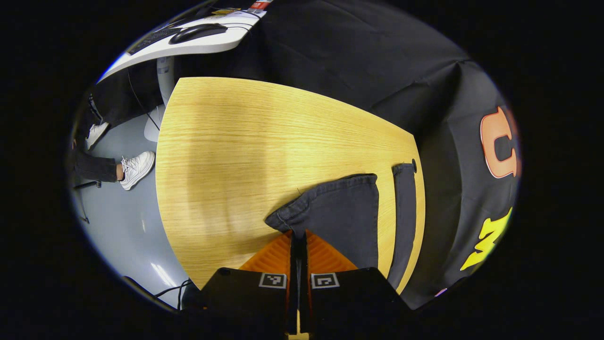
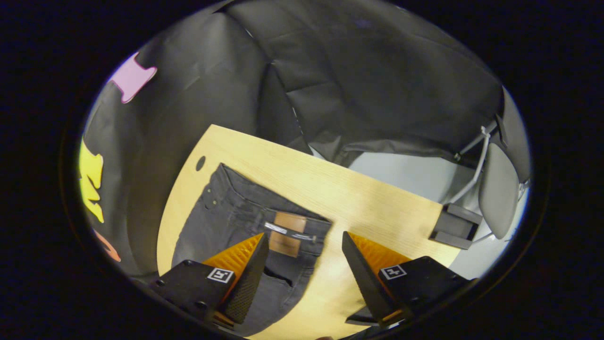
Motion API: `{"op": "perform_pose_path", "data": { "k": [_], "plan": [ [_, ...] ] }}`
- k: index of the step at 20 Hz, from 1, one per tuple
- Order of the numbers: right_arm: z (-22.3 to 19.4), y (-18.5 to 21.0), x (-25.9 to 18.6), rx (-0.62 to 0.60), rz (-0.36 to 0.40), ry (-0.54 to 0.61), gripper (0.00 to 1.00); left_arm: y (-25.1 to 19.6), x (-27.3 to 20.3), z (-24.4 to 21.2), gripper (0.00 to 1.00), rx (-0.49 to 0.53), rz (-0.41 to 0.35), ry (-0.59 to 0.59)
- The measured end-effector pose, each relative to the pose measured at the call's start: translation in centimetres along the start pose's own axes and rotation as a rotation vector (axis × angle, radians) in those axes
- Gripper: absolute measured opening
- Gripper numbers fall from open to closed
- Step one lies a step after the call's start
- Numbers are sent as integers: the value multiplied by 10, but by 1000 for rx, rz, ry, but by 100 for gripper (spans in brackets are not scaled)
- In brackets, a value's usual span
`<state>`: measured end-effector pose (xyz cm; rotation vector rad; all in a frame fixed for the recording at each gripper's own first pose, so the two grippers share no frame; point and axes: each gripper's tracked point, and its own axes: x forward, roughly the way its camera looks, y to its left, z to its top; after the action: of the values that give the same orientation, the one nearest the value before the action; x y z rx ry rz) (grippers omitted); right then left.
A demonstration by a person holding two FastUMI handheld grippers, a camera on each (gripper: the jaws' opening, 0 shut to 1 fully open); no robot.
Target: Grasp the waist and the cuffs of the jeans and fold them to make the two legs overlap; first hold the waist and fold one-third of the jeans toward the cuffs, then hold the cuffs and fold the remaining one-third in the same direction to finish folding.
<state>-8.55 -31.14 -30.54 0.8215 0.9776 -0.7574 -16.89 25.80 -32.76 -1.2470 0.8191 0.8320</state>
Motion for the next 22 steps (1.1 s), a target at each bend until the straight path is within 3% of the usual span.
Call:
{"op": "perform_pose_path", "data": {
  "k": [4, 5, 7, 8, 9, 10, 11, 13, 18, 19, 22],
  "plan": [
    [-14, 6, 12, -15, 16, 55, 88, 0, -1, 0, 5, -5, -3, 5],
    [-18, 9, 14, -25, 20, 69, 92, 0, 0, 0, 5, -5, -4, 4],
    [-23, 17, 20, -49, 20, 88, 73, 0, 0, 0, 5, 3, 0, 1],
    [-21, 15, 21, -62, 8, 83, 73, -1, -1, 0, 5, 7, 3, 0],
    [-22, 13, 24, -76, -3, 91, 62, 0, -1, 0, 5, 8, 6, -1],
    [-23, 13, 25, -85, -8, 89, 60, 0, -1, 0, 5, 9, 8, -2],
    [-26, 2, 23, -111, -51, 87, 45, 0, -1, 0, 5, 9, 9, -3],
    [-22, 2, 24, -94, -36, 96, 14, 0, 0, 0, 5, 12, 12, -1],
    [-19, 6, 20, -85, -16, 83, 17, -1, -1, 0, 5, 12, 27, 0],
    [-19, 7, 20, -63, -7, 93, 1, -1, -2, 0, 5, 6, 30, 2],
    [-14, 10, 13, -48, 32, 107, 1, -2, -2, 1, 4, -31, 60, 4]
  ]
}}
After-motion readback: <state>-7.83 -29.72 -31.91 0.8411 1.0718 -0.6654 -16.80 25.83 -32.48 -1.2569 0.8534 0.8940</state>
